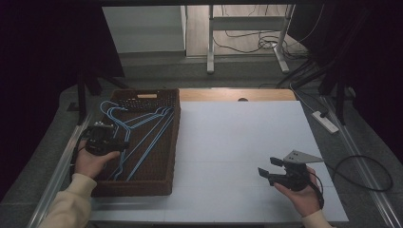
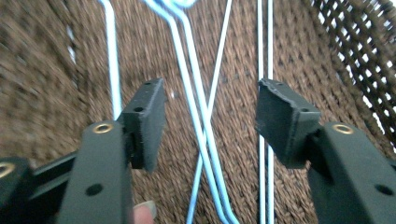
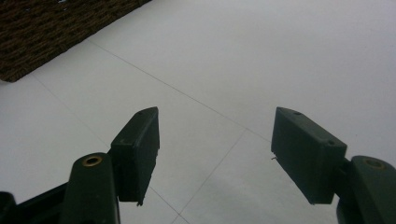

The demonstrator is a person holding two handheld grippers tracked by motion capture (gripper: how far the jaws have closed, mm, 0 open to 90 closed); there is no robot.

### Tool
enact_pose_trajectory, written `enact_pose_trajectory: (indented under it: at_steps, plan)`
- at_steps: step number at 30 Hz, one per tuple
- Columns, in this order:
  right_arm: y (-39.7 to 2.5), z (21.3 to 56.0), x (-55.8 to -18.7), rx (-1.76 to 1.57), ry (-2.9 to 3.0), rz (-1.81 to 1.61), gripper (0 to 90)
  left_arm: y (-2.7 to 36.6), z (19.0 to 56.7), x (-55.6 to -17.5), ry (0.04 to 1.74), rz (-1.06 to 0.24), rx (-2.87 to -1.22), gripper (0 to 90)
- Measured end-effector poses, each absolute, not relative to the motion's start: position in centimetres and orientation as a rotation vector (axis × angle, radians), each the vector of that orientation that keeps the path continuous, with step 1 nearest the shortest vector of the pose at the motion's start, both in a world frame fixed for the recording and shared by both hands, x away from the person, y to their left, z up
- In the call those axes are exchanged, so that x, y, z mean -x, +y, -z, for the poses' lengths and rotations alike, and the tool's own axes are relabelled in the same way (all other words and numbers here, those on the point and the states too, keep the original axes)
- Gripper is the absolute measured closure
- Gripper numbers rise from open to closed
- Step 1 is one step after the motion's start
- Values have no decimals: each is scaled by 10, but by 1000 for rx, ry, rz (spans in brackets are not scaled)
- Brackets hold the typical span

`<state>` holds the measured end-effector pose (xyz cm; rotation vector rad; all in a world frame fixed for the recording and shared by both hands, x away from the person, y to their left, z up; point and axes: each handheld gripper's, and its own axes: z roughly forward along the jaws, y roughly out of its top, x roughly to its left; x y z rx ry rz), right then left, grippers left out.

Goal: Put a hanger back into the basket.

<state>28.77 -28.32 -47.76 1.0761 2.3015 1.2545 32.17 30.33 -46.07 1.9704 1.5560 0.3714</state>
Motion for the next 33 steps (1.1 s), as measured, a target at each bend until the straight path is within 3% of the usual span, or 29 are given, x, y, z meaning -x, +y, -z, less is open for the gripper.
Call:
enact_pose_trajectory:
  at_steps: [8, 16, 33]
  plan:
    - [-283, 478, -288, -1078, 2299, -1253, 334, 299, 433, -299, 1338, -455, -1852, 342]
    - [-284, 477, -288, -1083, 2294, -1257, 334, 283, 411, -274, 1188, -422, -1803, 309]
    - [-290, 476, -289, -1096, 2277, -1257, 334, 245, 432, -231, 1033, -392, -1792, 290]
